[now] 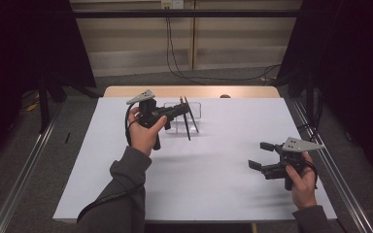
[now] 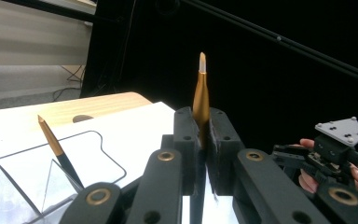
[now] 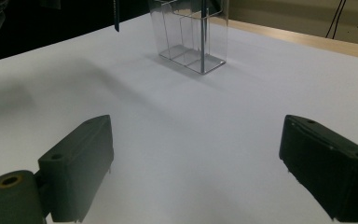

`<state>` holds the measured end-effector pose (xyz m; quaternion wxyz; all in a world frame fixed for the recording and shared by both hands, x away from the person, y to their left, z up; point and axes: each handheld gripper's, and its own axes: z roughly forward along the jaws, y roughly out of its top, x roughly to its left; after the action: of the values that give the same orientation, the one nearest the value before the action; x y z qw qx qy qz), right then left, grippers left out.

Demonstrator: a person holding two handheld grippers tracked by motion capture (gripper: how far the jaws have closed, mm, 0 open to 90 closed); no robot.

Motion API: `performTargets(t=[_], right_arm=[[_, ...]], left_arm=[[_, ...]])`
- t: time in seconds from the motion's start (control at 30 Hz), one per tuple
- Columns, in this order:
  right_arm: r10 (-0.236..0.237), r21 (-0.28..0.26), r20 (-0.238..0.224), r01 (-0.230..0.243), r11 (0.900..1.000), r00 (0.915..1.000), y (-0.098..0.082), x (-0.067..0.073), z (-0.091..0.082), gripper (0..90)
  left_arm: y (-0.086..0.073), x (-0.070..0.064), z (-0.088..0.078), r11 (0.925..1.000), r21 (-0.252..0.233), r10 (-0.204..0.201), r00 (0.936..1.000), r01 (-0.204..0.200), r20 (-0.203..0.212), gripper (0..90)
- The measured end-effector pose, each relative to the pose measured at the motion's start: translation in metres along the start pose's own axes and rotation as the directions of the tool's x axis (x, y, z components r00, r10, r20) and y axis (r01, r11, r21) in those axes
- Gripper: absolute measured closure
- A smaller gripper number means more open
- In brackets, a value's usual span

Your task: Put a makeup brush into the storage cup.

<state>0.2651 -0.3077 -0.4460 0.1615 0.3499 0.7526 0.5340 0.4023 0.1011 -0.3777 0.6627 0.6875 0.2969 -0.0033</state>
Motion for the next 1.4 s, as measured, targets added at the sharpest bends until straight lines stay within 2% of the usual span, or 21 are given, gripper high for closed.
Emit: performTargets(t=[0.13, 0.53, 1.13, 1.17, 1.33, 1.4], right_arm=[[0.001, -0.003, -0.003, -0.001, 1.000, 1.0000, 0.000, 0.000, 0.000, 9.3], [-0.001, 0.003, -0.014, 0.001, 1.000, 0.9999, 0.000, 0.000, 0.001, 9.0], [0.003, -0.006, -0.024, -0.003, 1.000, 0.9997, 0.000, -0.001, 0.000, 8.7], [0.003, -0.006, -0.024, -0.003, 1.000, 0.9997, 0.000, -0.001, 0.000, 8.7], [0.001, -0.007, -0.024, -0.001, 1.000, 0.9997, 0.000, 0.000, -0.001, 8.6], [0.002, -0.005, -0.024, -0.002, 1.000, 0.9997, 0.000, 0.000, -0.001, 8.6]], left_arm=[[0.003, 0.003, 0.001, 1.0000, -0.008, -0.001, 1.0000, 0.001, 0.001, 83.9], [0.008, 0.010, 0.006, 0.9994, -0.025, 0.024, 0.9983, -0.025, -0.054, 83.9], [0.021, 0.015, 0.019, 0.9987, -0.034, 0.035, 0.9962, -0.038, -0.080, 83.9], [0.021, 0.016, 0.019, 0.9985, -0.026, 0.045, 0.9956, -0.047, -0.083, 83.9], [0.024, 0.016, 0.021, 0.9985, -0.037, 0.035, 0.9953, -0.039, -0.090, 83.9], [0.026, 0.018, 0.020, 0.9981, -0.026, 0.054, 0.9937, -0.057, -0.099, 83.9]])
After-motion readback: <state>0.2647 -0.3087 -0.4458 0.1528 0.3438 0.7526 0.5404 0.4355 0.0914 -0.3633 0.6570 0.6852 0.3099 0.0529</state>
